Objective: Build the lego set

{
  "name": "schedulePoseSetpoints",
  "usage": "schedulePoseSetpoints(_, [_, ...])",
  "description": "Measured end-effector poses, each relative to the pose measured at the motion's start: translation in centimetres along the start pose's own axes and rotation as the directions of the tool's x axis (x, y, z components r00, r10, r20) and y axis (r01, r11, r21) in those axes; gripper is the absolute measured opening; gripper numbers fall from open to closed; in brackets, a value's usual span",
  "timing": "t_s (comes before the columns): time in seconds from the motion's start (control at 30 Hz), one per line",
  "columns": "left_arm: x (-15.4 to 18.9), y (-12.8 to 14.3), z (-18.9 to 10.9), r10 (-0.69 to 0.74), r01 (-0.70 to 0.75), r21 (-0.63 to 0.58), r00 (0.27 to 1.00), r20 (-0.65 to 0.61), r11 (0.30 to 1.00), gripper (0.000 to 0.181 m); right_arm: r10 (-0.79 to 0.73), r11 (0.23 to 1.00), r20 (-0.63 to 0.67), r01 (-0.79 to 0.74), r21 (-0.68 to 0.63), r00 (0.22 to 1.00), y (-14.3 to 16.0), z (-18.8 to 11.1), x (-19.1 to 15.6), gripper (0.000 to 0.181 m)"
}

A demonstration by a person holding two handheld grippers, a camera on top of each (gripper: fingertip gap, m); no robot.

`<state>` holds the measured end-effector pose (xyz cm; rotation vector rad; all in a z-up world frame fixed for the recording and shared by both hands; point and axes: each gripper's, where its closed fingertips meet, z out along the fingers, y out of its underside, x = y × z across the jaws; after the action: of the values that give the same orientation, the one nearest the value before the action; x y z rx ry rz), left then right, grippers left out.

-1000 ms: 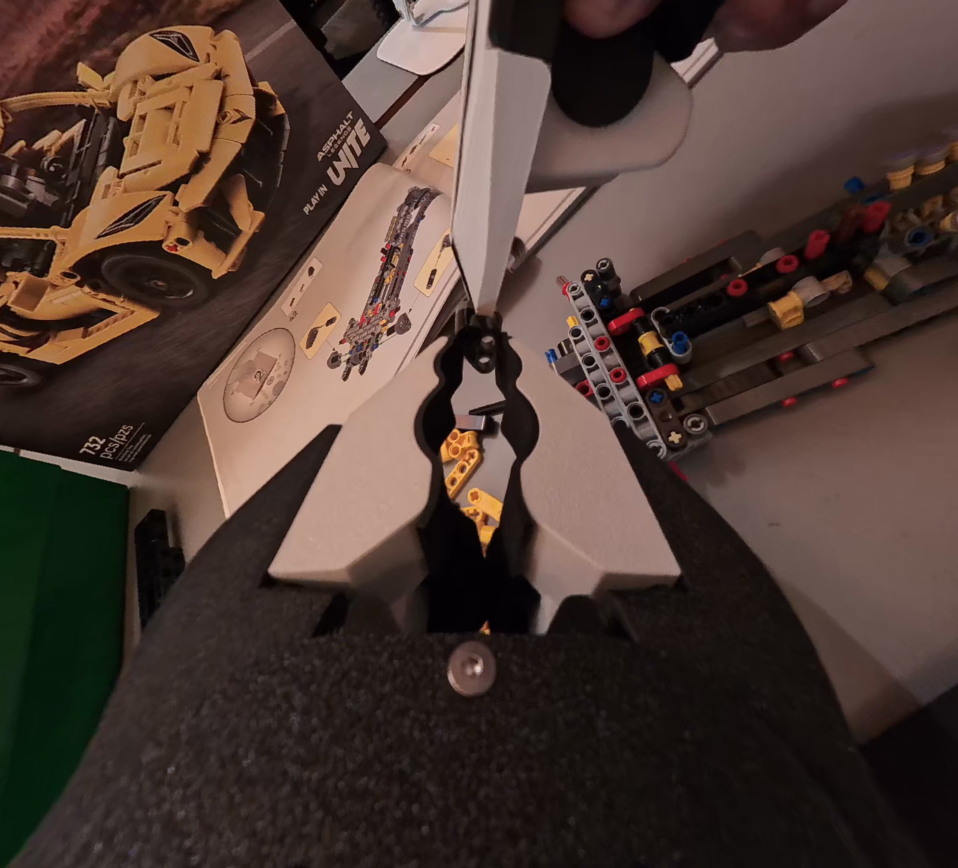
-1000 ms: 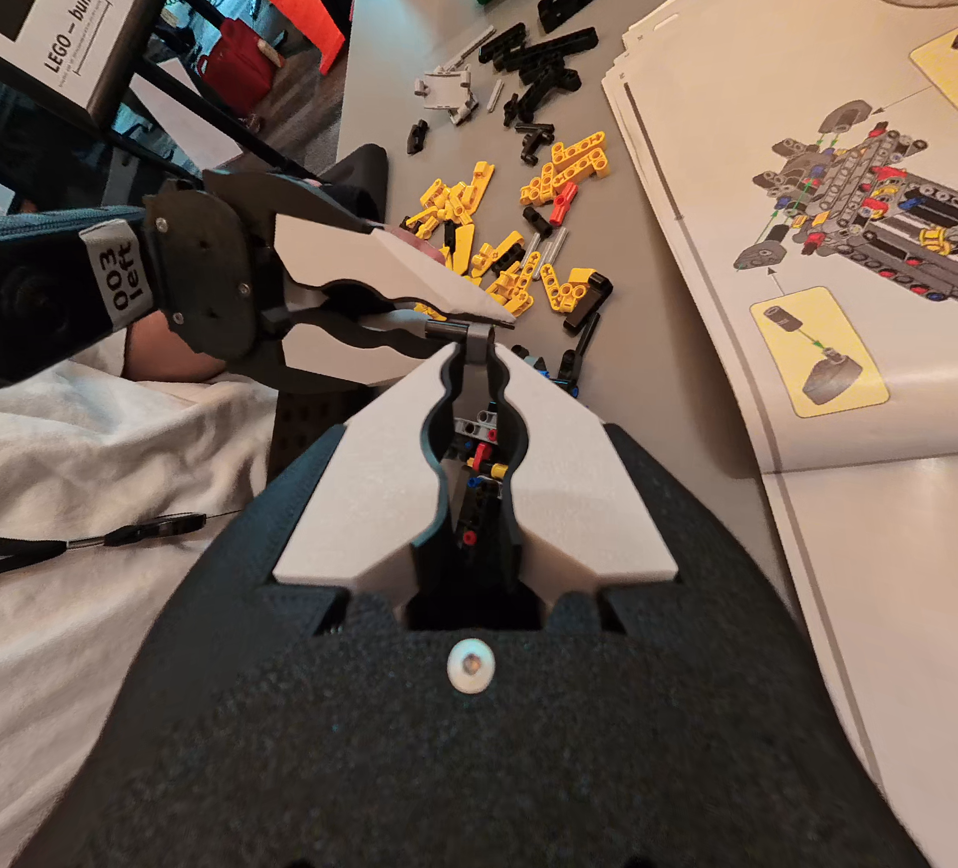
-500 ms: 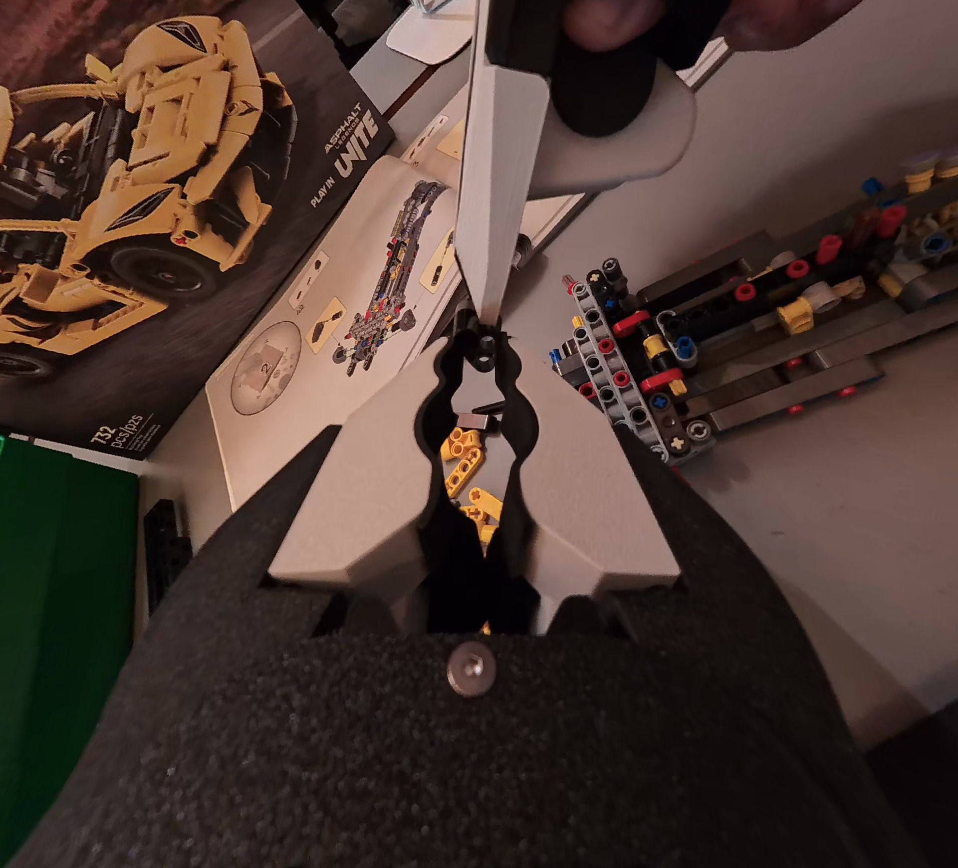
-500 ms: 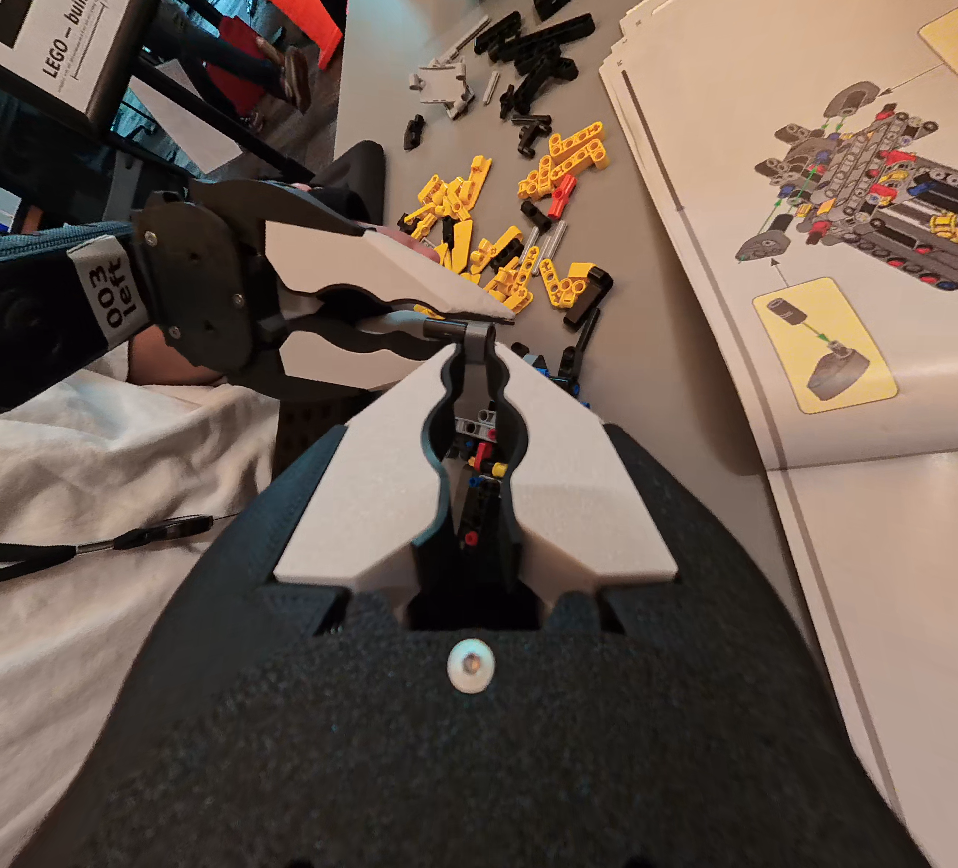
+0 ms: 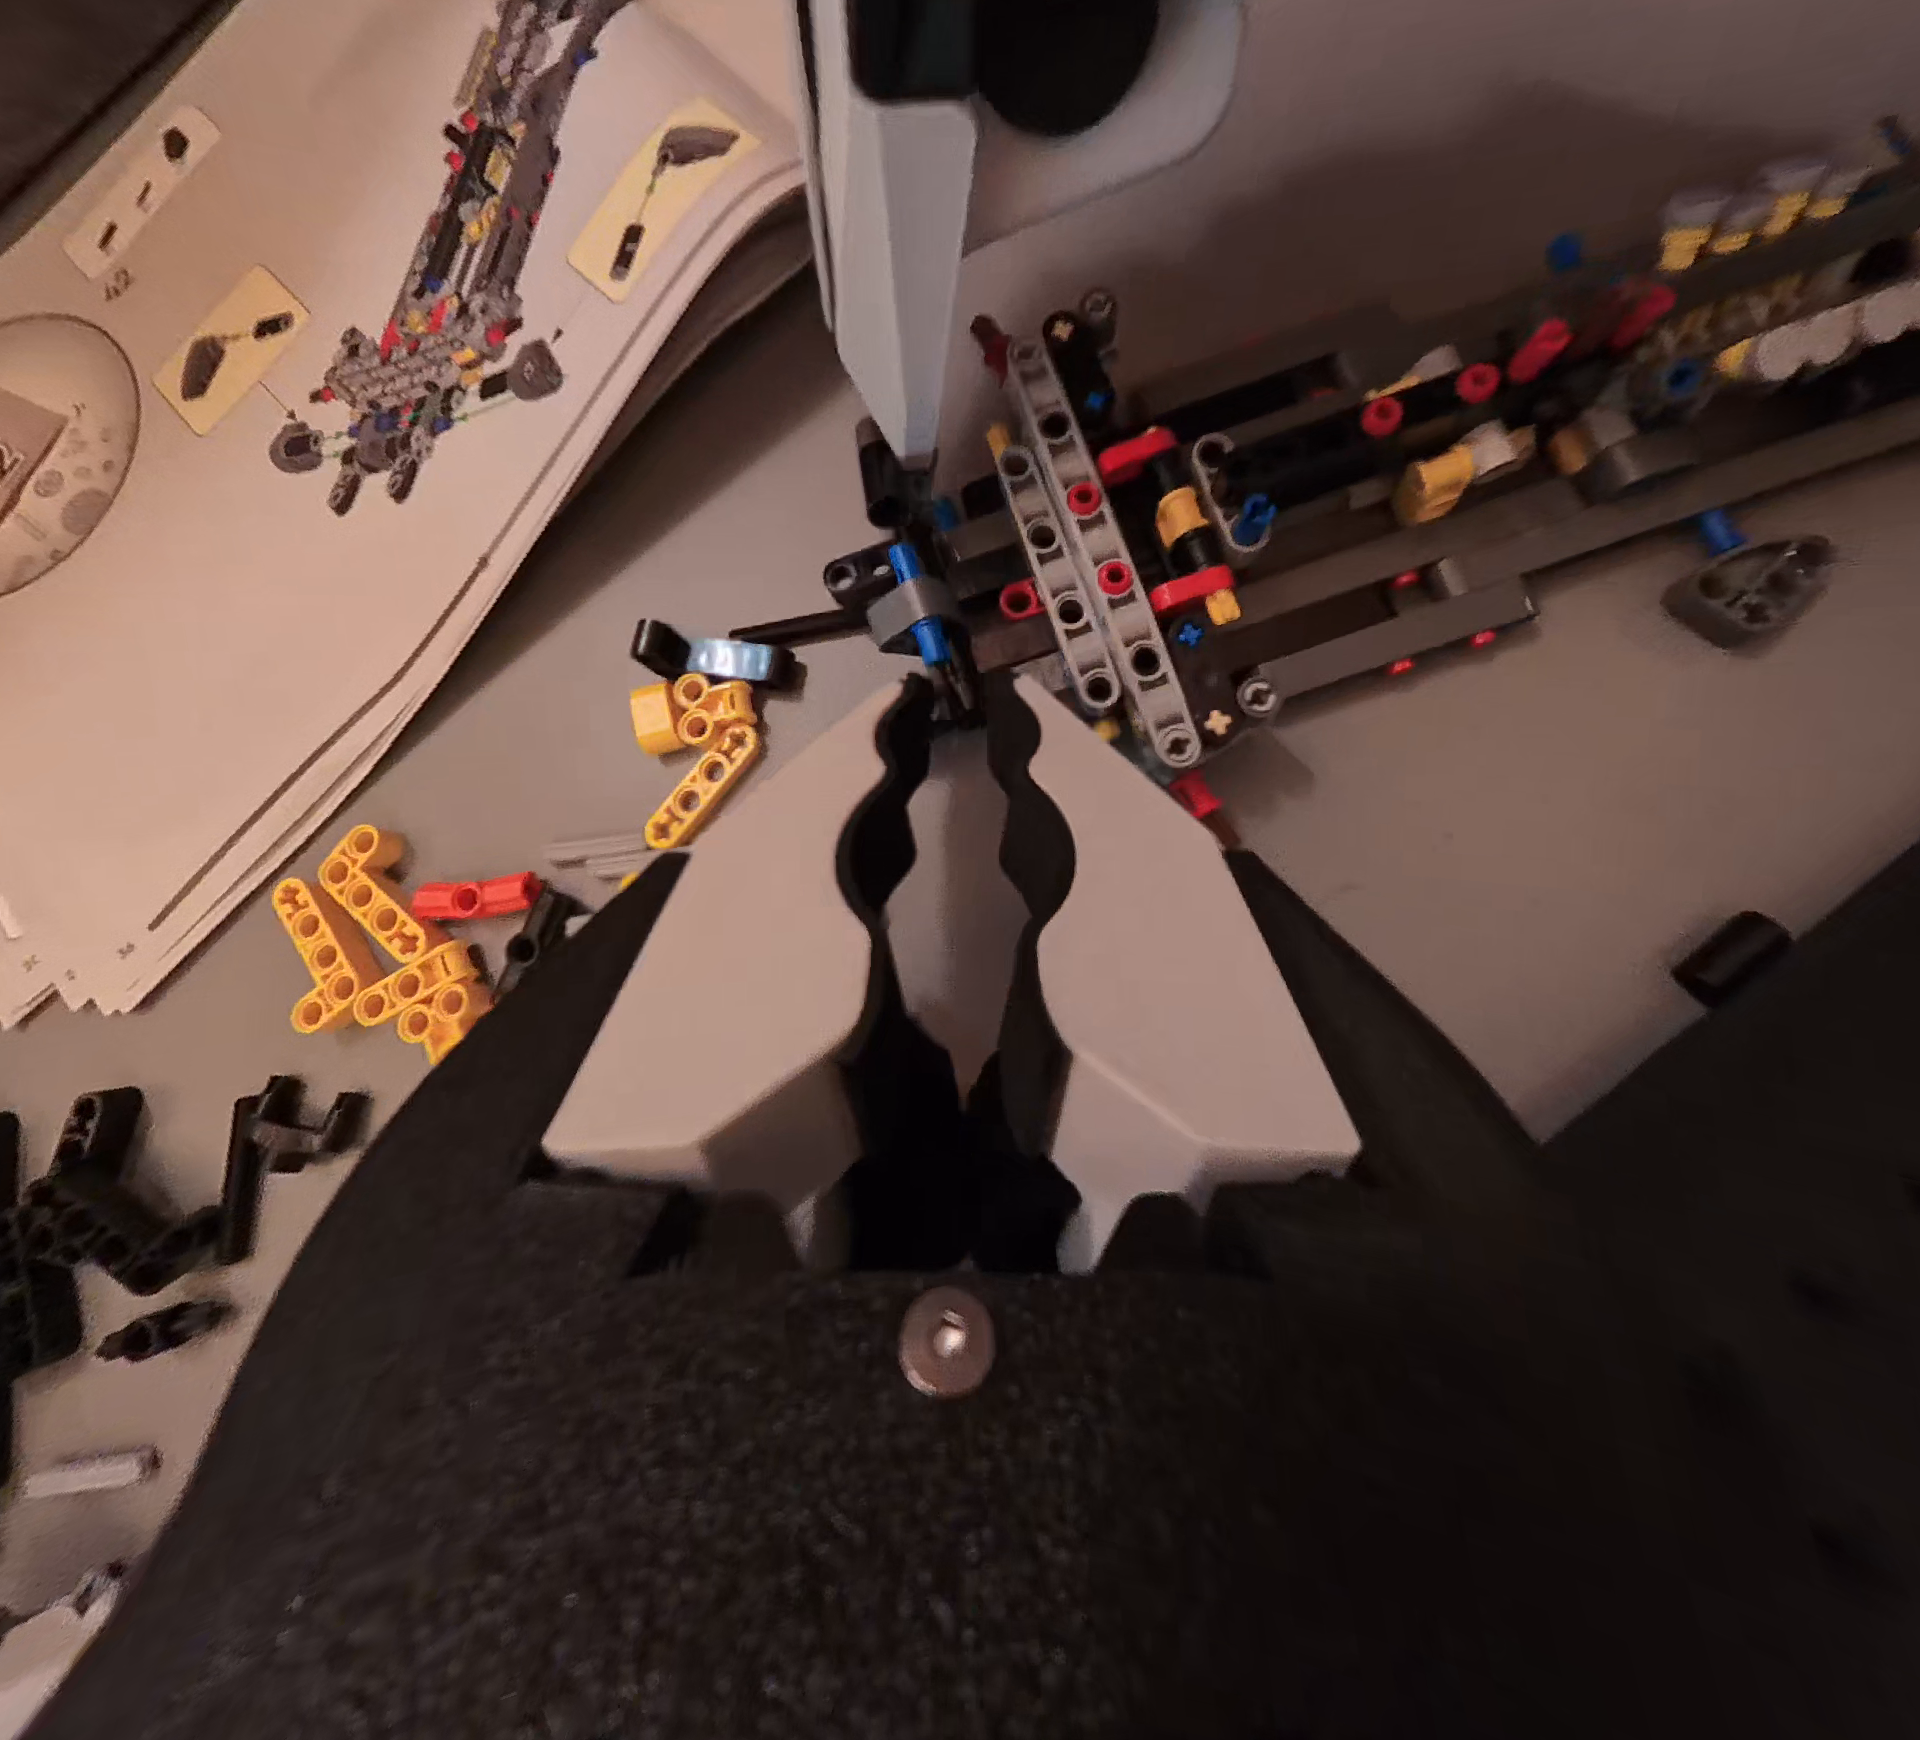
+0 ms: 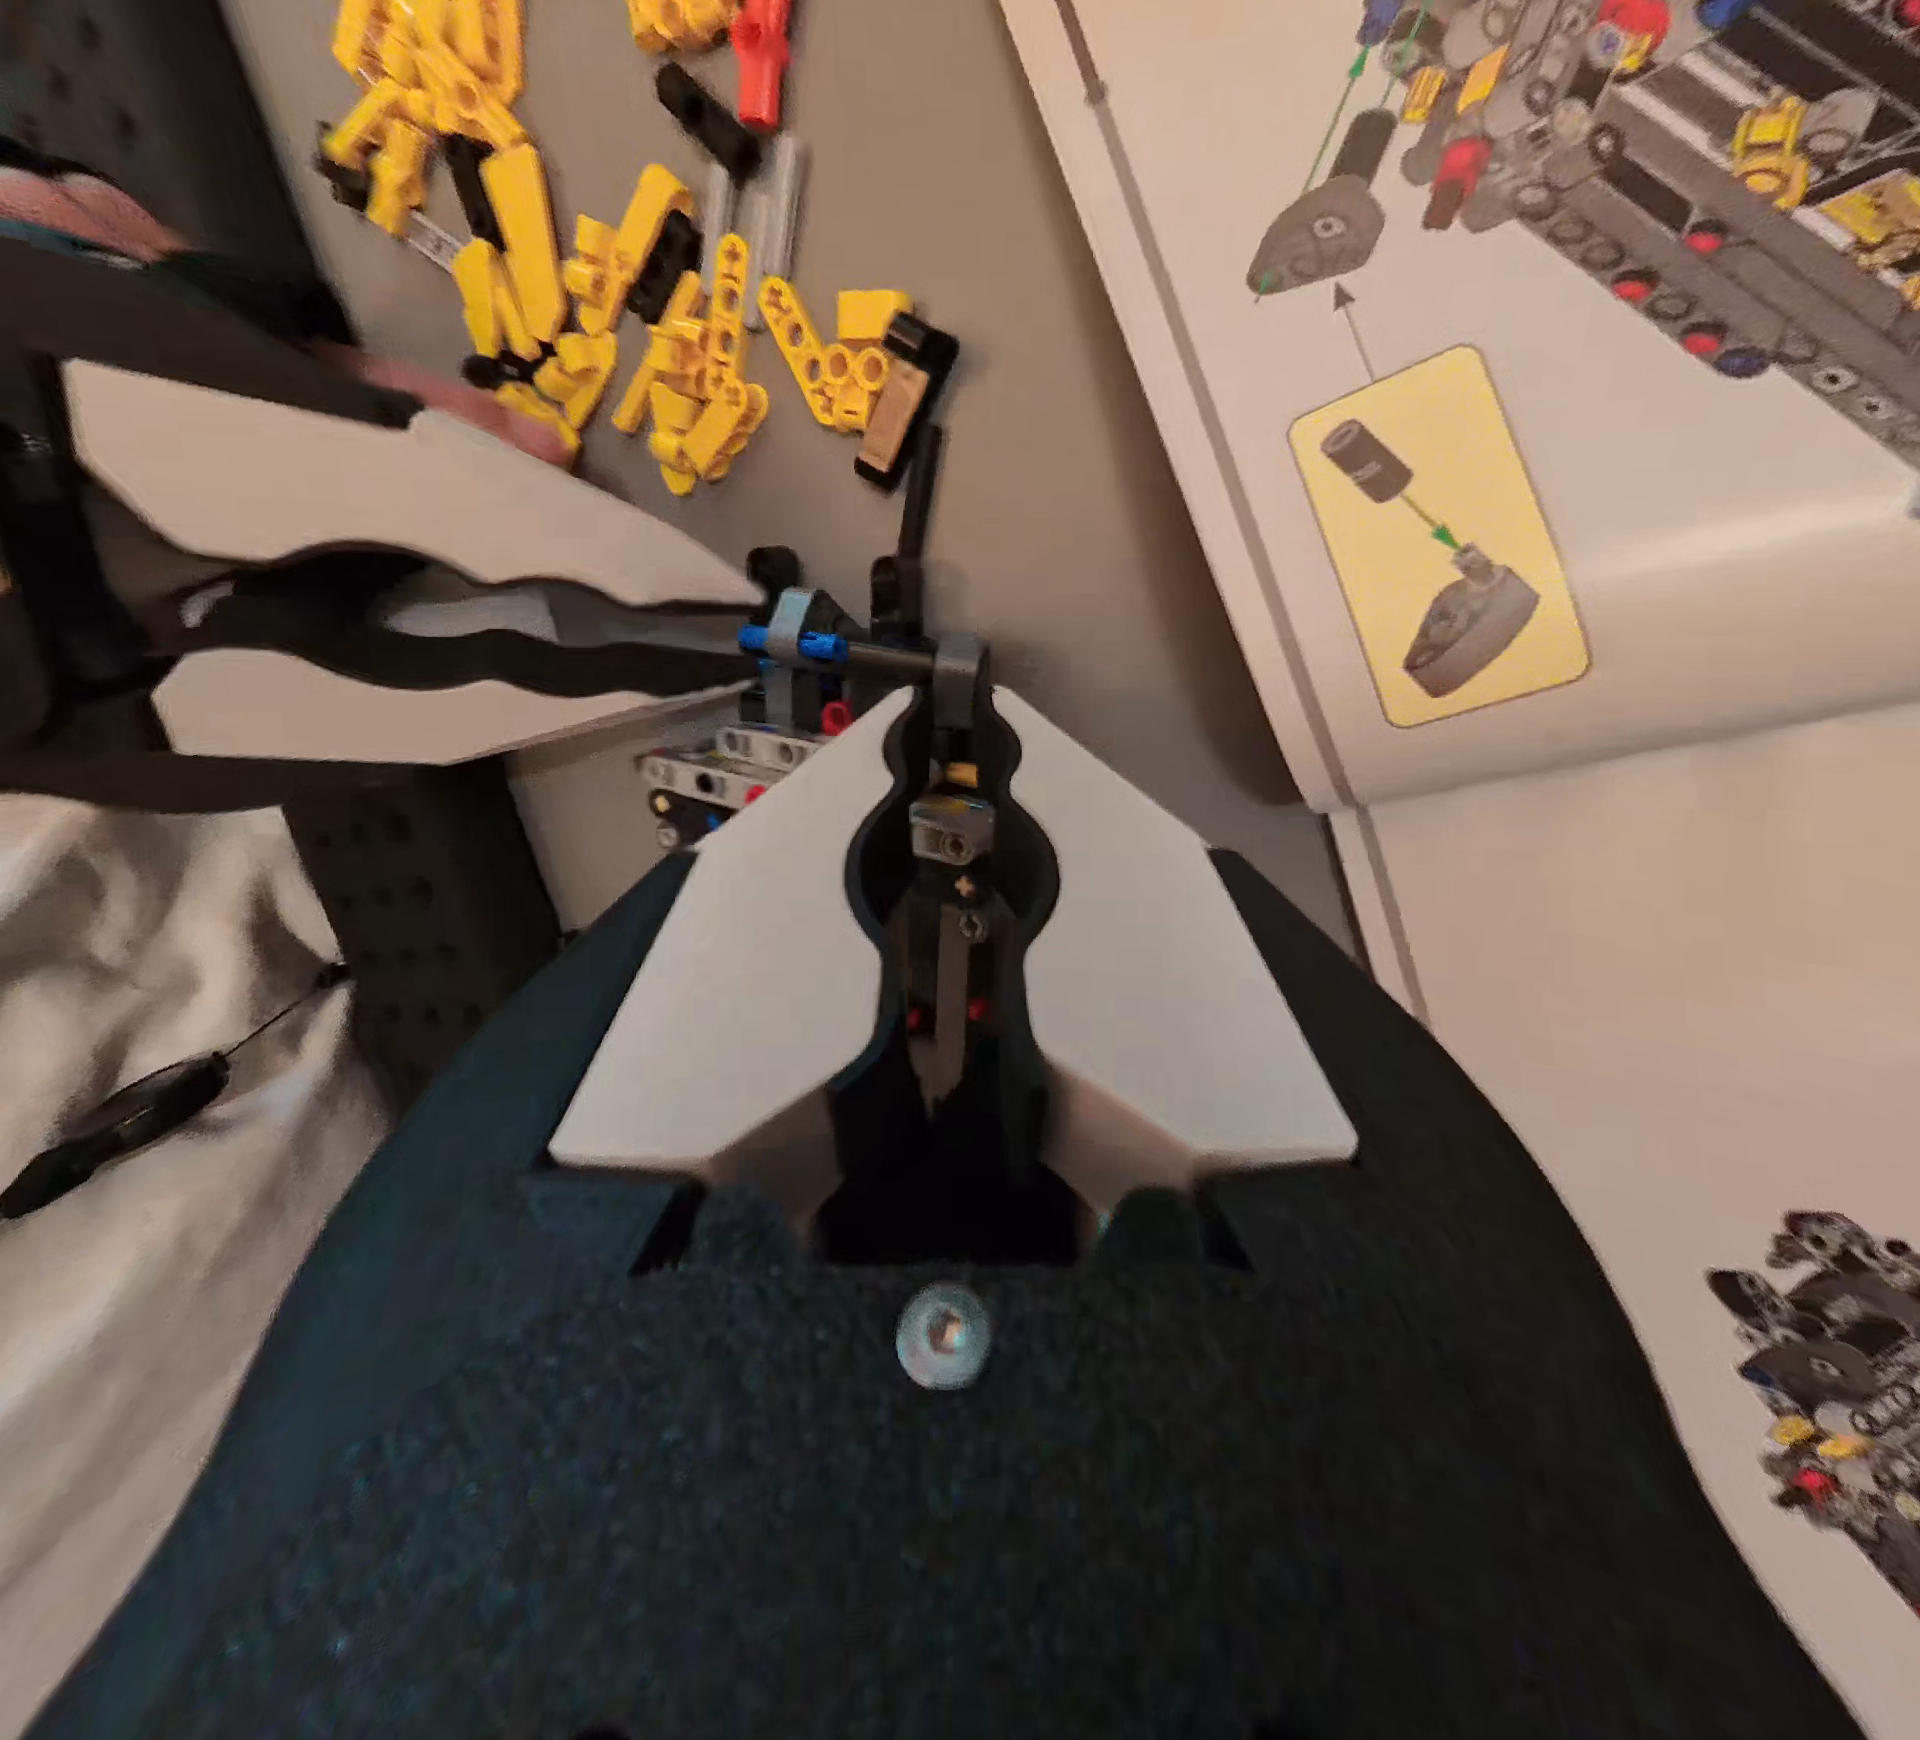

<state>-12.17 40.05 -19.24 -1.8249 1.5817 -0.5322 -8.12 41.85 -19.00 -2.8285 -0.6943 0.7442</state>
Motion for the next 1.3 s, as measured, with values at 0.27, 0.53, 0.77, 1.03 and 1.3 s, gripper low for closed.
schedulePoseSetpoints(0.27, [-0.1,-0.4,0.0,0.006,-0.006,0.021,1.000,0.015,1.000,0.000,0.030,0.998,-0.086,-0.035,-0.058,0.996,0.4,-0.9,1.1,0.006])
schedulePoseSetpoints(0.53, [0.0,-0.5,0.4,0.009,-0.009,0.023,1.000,0.002,1.000,0.002,0.080,0.991,-0.042,-0.084,-0.107,0.996,0.9,-0.4,0.4,0.007])
schedulePoseSetpoints(0.77, [0.2,-0.9,0.7,0.050,-0.050,0.053,0.999,0.011,0.997,0.000,0.100,0.981,-0.094,-0.114,-0.158,0.991,1.4,-0.6,0.6,0.007])
schedulePoseSetpoints(1.03, [0.5,-1.1,0.7,0.076,-0.074,0.068,0.997,-0.016,0.995,0.000,0.075,0.976,-0.118,-0.097,-0.194,0.990,1.5,-0.5,0.4,0.007])
schedulePoseSetpoints(1.3, [0.7,-0.8,0.8,0.079,-0.078,0.066,0.997,-0.010,0.995,0.000,0.021,0.985,-0.113,-0.040,-0.169,0.993,1.3,-0.3,0.3,0.007])
